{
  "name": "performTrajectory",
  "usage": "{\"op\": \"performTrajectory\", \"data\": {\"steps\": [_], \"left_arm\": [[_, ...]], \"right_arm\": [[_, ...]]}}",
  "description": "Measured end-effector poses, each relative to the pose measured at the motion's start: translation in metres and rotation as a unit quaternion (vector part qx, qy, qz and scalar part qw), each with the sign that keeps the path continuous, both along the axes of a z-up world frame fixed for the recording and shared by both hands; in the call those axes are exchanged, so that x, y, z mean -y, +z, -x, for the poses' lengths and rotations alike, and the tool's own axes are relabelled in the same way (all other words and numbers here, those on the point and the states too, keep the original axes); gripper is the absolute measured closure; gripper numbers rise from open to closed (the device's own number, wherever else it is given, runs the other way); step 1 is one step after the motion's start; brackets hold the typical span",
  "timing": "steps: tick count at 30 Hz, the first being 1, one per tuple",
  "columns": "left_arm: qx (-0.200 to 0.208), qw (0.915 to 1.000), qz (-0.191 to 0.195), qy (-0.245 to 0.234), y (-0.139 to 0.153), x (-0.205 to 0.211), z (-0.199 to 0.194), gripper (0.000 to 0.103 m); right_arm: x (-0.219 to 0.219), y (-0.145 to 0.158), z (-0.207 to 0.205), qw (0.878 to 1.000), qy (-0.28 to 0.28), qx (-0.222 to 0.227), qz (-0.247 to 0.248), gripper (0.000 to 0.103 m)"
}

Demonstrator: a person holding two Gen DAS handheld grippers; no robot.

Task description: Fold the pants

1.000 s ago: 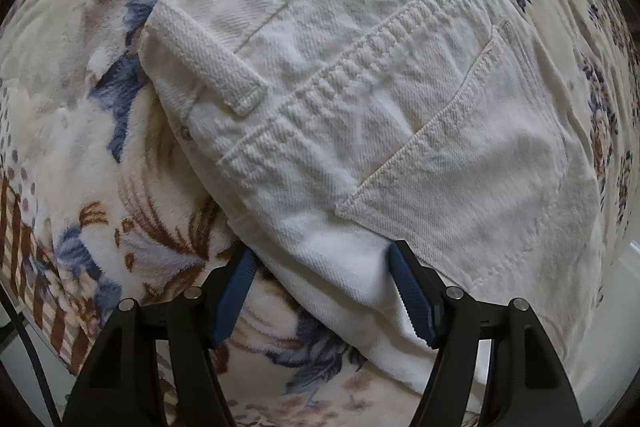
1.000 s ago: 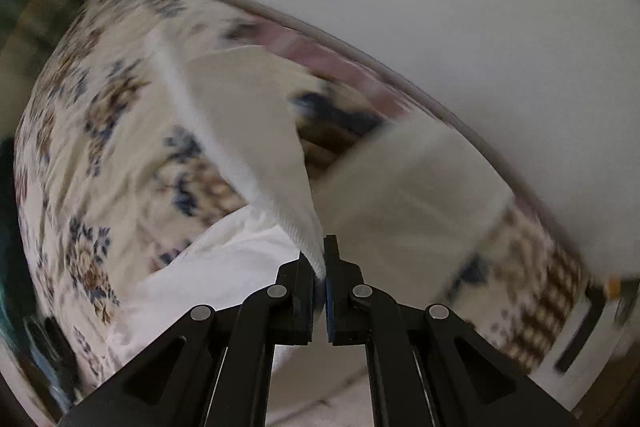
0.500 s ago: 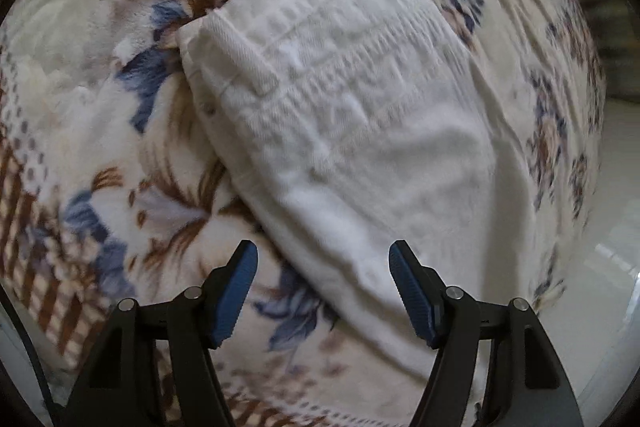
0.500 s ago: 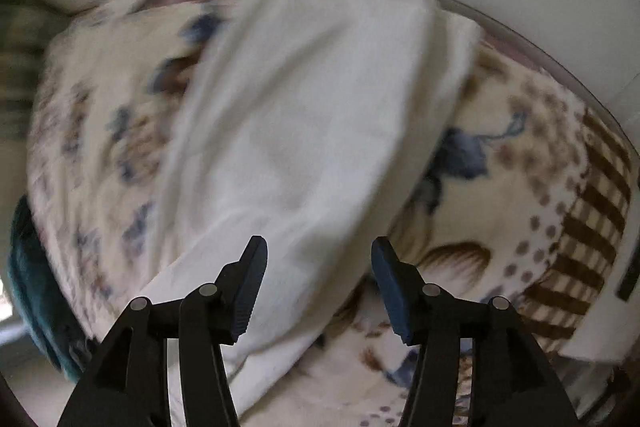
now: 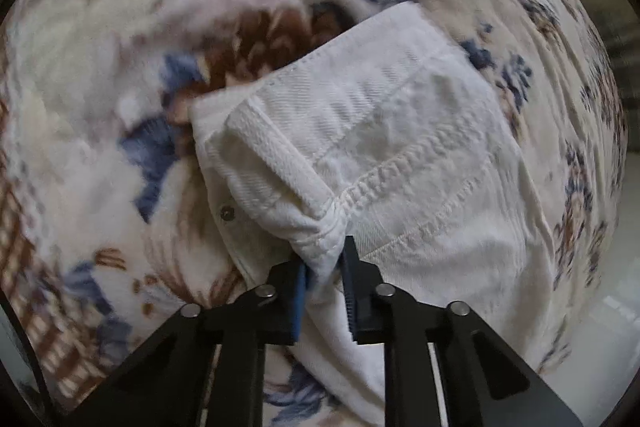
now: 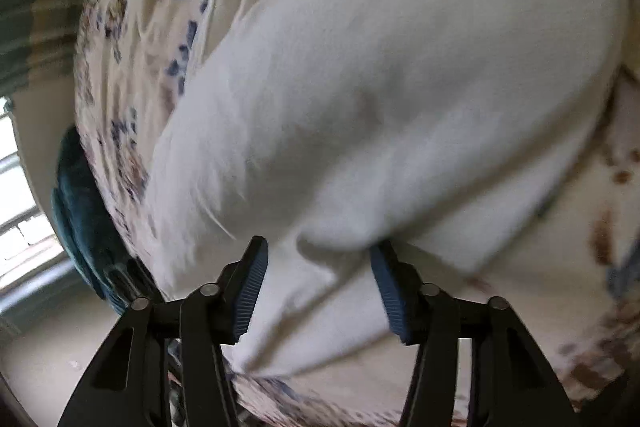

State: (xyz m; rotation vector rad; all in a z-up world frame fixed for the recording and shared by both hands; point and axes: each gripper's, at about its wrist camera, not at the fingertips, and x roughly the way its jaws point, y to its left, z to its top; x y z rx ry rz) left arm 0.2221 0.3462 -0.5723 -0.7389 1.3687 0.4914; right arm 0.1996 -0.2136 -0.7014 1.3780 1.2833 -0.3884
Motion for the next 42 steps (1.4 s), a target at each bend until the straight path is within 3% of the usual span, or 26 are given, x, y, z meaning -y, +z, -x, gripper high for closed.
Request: {"op": "performTrajectory", "data": {"steps": [2, 6, 10, 11, 13, 15, 18, 19, 21, 22, 23, 26, 29, 33, 35, 38, 42], "left_arm": [[0.007, 0.9995, -0.024, -0.020, 0.014, 0.008, 0.005, 0.092], [0.013, 0.9984, -0.048, -0.027, 0.034, 0.001, 0.018, 0.092], [-0.012, 0.9983, -0.052, -0.025, 0.018, -0.010, 0.016, 0.092], [-0.019, 0.9984, -0.045, -0.029, 0.011, -0.014, 0.013, 0.091], [-0.027, 0.9991, -0.024, -0.021, -0.001, -0.018, 0.012, 0.085], [-0.040, 0.9983, -0.025, -0.034, 0.000, -0.011, 0.012, 0.083], [-0.040, 0.9954, -0.045, -0.075, 0.023, 0.022, 0.024, 0.080], [-0.038, 0.9927, -0.058, -0.099, 0.032, 0.040, 0.031, 0.072], [-0.040, 0.9833, -0.096, -0.150, 0.043, 0.081, 0.038, 0.055], [-0.040, 0.9743, -0.126, -0.182, 0.044, 0.106, 0.040, 0.042], [-0.038, 0.9659, -0.151, -0.207, 0.044, 0.125, 0.041, 0.040], [-0.033, 0.9410, -0.187, -0.280, 0.033, 0.186, 0.033, 0.037], [-0.031, 0.9265, -0.185, -0.326, 0.017, 0.236, 0.021, 0.030], [-0.024, 0.9138, -0.184, -0.361, 0.013, 0.272, 0.009, 0.030], [-0.024, 0.9071, -0.186, -0.377, 0.012, 0.285, 0.006, 0.030], [-0.024, 0.9007, -0.184, -0.393, 0.011, 0.305, 0.003, 0.030], [-0.025, 0.8956, -0.189, -0.402, 0.016, 0.319, 0.006, 0.030]], "right_arm": [[0.001, 0.005, 0.001, 1.000, -0.019, 0.003, 0.003, 0.096], [-0.014, 0.044, 0.006, 1.000, 0.007, 0.018, 0.020, 0.096], [-0.024, 0.056, 0.024, 0.999, 0.043, 0.008, 0.017, 0.096], [-0.028, 0.047, 0.025, 0.998, 0.058, -0.008, 0.014, 0.096], [-0.025, 0.031, 0.038, 0.996, 0.080, -0.030, -0.001, 0.092], [-0.023, 0.016, 0.038, 0.992, 0.112, -0.049, -0.025, 0.081], [-0.007, 0.036, 0.047, 0.993, 0.117, -0.029, -0.018, 0.073], [0.001, 0.045, 0.053, 0.993, 0.113, -0.025, -0.005, 0.066], [0.032, 0.068, 0.071, 0.996, 0.076, -0.016, 0.038, 0.063], [0.047, 0.075, 0.074, 0.997, 0.054, -0.018, 0.057, 0.063], [0.064, 0.081, 0.081, 0.996, 0.031, -0.021, 0.077, 0.063], [0.130, 0.085, 0.097, 0.988, -0.049, -0.043, 0.140, 0.063], [0.178, 0.072, 0.107, 0.982, -0.096, -0.054, 0.153, 0.063], [0.217, 0.041, 0.105, 0.984, -0.099, -0.055, 0.136, 0.066], [0.220, 0.039, 0.100, 0.982, -0.074, -0.069, 0.161, 0.094], [0.211, 0.059, 0.096, 0.973, -0.043, -0.071, 0.217, 0.098], [0.213, 0.084, 0.130, 0.966, -0.089, -0.081, 0.229, 0.101]]}}
